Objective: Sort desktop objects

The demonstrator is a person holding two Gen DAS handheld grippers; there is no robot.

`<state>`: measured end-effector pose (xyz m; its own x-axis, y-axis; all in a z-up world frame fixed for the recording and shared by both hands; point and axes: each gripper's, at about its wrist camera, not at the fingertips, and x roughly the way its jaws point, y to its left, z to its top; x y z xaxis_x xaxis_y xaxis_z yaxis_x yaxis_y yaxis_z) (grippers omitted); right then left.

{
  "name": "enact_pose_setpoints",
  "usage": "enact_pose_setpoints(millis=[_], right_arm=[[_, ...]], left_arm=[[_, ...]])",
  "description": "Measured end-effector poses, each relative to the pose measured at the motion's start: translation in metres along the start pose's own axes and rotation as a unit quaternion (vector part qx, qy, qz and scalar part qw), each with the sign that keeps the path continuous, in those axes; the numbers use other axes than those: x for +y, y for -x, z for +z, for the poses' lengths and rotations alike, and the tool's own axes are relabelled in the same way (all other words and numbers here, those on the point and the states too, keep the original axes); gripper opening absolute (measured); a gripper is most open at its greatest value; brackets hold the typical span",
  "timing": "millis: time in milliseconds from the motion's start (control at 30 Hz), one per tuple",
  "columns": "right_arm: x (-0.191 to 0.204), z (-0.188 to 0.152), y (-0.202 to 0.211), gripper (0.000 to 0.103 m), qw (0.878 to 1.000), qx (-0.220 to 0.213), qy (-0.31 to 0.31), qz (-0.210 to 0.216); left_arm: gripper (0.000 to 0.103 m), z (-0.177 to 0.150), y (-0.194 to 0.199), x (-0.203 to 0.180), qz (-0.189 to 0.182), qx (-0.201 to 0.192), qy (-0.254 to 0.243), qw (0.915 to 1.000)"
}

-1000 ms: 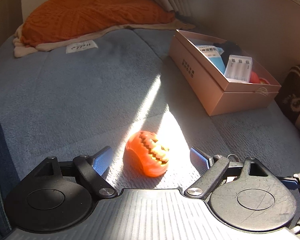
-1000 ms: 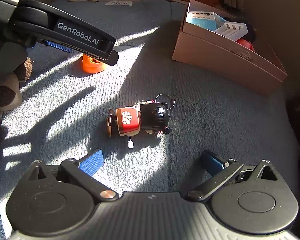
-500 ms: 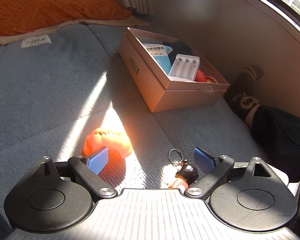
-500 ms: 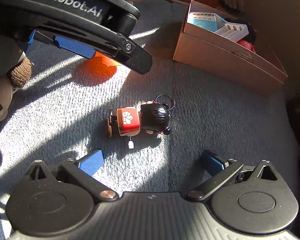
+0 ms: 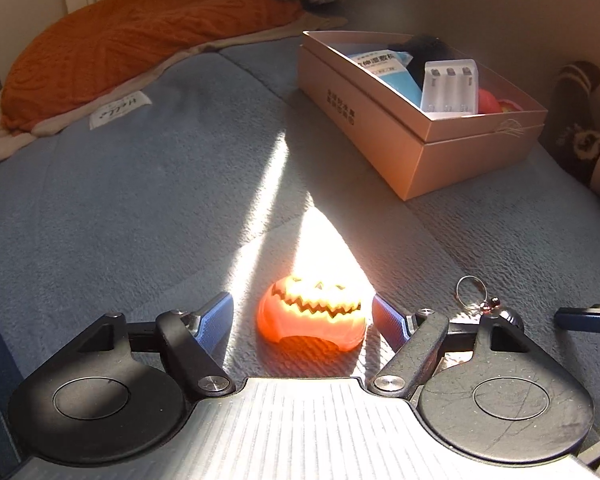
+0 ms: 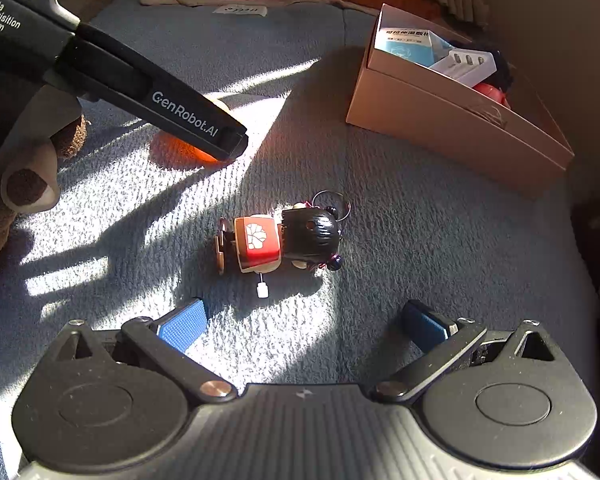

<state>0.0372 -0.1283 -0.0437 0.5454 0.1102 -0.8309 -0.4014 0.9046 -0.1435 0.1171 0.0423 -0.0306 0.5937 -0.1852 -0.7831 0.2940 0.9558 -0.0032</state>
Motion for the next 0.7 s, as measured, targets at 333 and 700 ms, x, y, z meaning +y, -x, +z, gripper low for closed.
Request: enact_pose_setpoints(millis=[333, 700], right_arm=[[-0.011, 0.012, 0.000, 0.103, 0.999, 0.019, -0.014, 0.030], [-0.010, 0.024, 0.009, 0.098, 0.999, -0.038, -0.008, 0.032]], left_arm=[[0.067, -0.001, 0.002, 0.008, 0.027, -0.010, 0.021, 0.9994], [0.081, -0.003, 0.000, 0.015, 0.036, -0.006, 0.040, 0.9985]])
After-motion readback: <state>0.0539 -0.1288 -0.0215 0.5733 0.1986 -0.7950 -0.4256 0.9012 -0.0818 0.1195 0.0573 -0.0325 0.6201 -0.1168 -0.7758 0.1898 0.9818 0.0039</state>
